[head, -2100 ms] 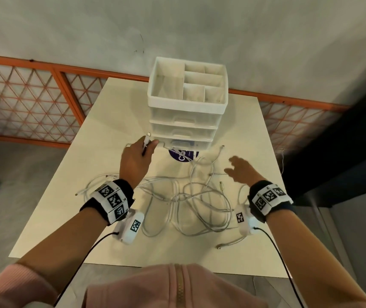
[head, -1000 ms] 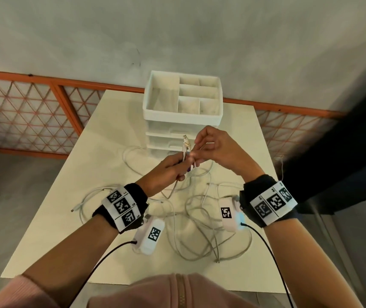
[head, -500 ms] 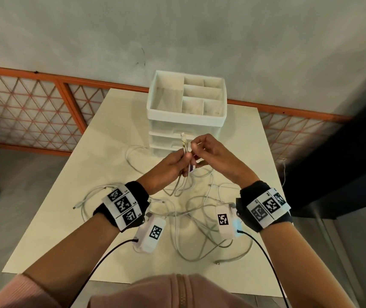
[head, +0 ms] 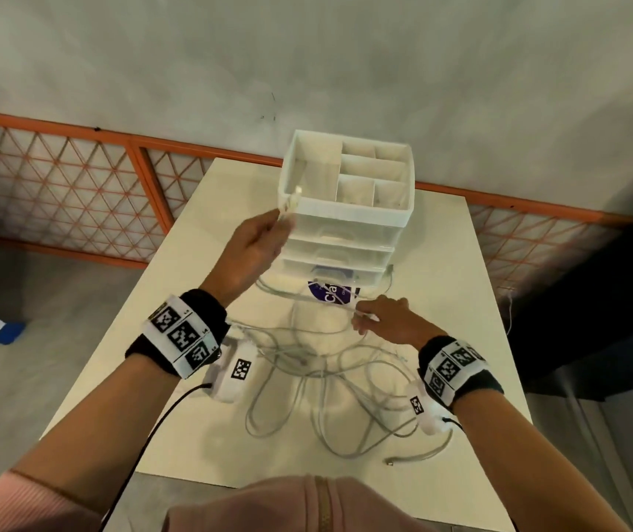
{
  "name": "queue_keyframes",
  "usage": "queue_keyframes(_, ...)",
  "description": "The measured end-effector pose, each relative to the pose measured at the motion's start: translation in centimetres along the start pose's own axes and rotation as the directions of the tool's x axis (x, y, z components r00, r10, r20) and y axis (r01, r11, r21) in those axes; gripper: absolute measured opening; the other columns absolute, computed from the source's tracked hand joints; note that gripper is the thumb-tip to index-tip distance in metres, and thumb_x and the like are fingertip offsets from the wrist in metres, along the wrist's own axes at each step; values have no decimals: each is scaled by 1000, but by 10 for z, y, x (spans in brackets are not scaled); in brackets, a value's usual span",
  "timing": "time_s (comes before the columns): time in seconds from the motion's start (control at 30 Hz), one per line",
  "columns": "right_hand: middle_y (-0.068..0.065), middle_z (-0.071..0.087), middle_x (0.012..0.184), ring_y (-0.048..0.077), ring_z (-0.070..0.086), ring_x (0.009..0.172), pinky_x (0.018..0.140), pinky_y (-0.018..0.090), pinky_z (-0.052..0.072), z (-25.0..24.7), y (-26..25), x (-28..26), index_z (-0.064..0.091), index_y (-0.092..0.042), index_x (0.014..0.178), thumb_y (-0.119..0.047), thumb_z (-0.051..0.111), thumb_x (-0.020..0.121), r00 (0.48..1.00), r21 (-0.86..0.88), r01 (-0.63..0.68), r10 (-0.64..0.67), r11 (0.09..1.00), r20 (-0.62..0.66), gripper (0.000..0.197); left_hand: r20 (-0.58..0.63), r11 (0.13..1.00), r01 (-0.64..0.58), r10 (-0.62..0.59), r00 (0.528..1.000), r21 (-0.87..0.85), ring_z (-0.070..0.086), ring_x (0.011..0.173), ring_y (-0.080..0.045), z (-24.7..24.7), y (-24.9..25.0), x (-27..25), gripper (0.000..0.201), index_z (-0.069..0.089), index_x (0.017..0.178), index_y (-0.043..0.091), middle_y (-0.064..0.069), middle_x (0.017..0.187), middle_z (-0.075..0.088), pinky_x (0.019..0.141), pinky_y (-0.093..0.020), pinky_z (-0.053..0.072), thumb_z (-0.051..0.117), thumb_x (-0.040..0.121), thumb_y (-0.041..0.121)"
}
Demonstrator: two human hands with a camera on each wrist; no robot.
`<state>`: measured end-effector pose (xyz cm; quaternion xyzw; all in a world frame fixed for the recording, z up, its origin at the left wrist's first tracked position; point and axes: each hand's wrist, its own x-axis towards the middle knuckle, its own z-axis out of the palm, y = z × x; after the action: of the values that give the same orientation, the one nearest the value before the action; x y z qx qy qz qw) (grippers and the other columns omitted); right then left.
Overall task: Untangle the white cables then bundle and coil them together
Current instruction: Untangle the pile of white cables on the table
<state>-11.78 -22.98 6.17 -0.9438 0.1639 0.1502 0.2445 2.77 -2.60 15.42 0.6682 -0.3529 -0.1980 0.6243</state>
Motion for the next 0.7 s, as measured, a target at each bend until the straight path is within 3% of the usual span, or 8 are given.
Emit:
queue_keyframes(0.07,-6,72,81,-8,56,75,96,37,36,-11,-4,-3,65,-24,85,-30,49,96,994,76,61,-54,995,-93,20,71,961,-30,11,997,274,26,51,-12,0,-15,-6,33,53,70,10,0,56,29,49,-22,22,68,84,35)
queue_keyframes(0.17,1,67,69,8,59,62,70,24,44,-40,-30,-7,64,-9,79,-20,58,91,979,262,177,-141,949,-150,18,177,895,29,-120,977,445,26,46,-8,13,-33,-12,27,66,85,26,4,51,29,49,-24,20,80,69,43)
queue_keyframes(0.27,-2,64,65,10,59,58,61,20,46,-63,-52,-11,65,-2,81,-18,62,88,965,347,239,-183,907,-188,17,213,864,11,-136,967,503,38,43,-6,20,-41,-11,18,61,66,33,0,47,46,54,-26,32,71,81,36)
queue_keyframes(0.33,-6,65,61,11,57,55,61,21,45,-69,-51,-11,65,-4,81,-21,63,88,964,362,246,-187,899,-191,19,135,881,13,-87,987,472,46,49,-4,17,-43,-7,26,60,62,34,-12,57,61,57,-24,37,64,87,33)
queue_keyframes(0.4,7,69,72,11,58,56,64,23,46,-67,-37,-8,64,-3,85,-25,62,89,972,369,208,-149,906,-181,23,19,894,-14,6,1000,449,49,53,-5,7,-41,-3,27,58,63,33,-20,67,66,55,-15,36,61,90,30)
queue_keyframes(0.53,6,69,86,7,60,61,69,24,46,-51,7,-7,63,-5,88,-28,55,94,992,271,52,-20,961,-121,26,-277,885,-33,181,944,465,51,49,0,-23,-40,0,26,63,74,12,-3,53,53,51,-14,34,55,95,26)
queue_keyframes(0.6,6,67,83,12,61,65,73,29,45,-42,25,-8,63,-11,82,-29,53,95,996,271,-19,41,962,-74,24,-388,878,72,134,912,473,48,49,-5,-37,-50,2,31,65,77,6,6,50,46,52,-28,32,54,95,28)
queue_keyframes(0.7,-1,59,74,13,60,58,75,41,48,-38,33,-9,56,-20,72,-25,51,97,981,430,32,54,902,-187,25,-391,805,296,-86,916,514,59,71,-33,-44,-71,3,24,69,84,5,-7,64,56,61,-29,33,60,91,26)
